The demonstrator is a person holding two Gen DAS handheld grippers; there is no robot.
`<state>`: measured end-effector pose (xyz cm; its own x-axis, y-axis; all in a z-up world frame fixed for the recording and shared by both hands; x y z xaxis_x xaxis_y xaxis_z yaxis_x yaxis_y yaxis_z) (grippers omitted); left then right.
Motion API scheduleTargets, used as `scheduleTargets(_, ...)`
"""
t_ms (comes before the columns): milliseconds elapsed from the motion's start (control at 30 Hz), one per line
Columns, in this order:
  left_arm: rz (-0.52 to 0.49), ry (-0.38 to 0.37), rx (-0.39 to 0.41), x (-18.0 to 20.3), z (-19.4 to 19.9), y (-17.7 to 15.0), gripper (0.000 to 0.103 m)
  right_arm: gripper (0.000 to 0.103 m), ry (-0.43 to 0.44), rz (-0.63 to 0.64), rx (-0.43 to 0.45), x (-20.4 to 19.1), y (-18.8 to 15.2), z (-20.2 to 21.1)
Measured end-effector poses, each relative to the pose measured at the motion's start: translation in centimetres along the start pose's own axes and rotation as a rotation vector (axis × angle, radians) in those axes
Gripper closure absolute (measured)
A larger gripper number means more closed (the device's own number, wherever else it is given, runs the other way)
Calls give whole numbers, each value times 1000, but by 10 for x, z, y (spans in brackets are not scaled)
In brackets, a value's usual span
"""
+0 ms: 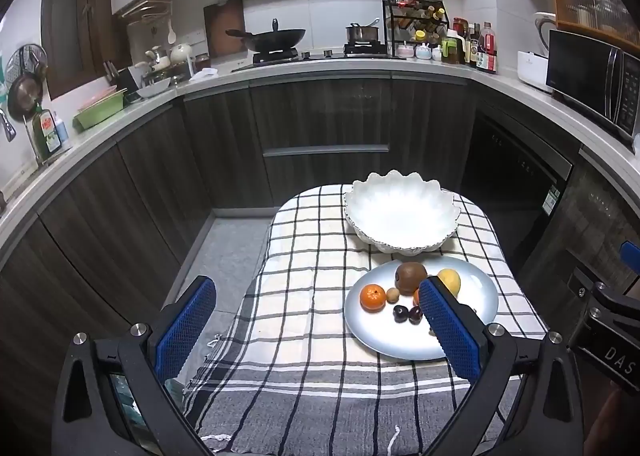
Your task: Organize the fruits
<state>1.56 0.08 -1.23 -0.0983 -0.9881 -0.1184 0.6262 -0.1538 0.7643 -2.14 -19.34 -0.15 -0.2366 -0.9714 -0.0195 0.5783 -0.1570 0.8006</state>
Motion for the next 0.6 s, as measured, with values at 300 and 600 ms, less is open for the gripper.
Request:
scheduleTargets(300,-14,16,12,1,1,0,0,0,14,-17,1,1,1,1)
scheduleTargets(600,-15,14,12,1,1,0,0,0,14,-18,1,2,1,1)
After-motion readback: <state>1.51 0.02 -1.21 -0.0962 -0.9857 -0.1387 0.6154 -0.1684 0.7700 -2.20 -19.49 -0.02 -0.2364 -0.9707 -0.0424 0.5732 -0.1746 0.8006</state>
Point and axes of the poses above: each gripper's, at about its wrist camera, not at the fingertips, and z roughly against the way its jaws point, x to its right, y to its top, the point moved 2 cm from there along -z, roughly the way its jaws point, and after that the axes turned 5 degrees about -z, right-handed, at the moved point
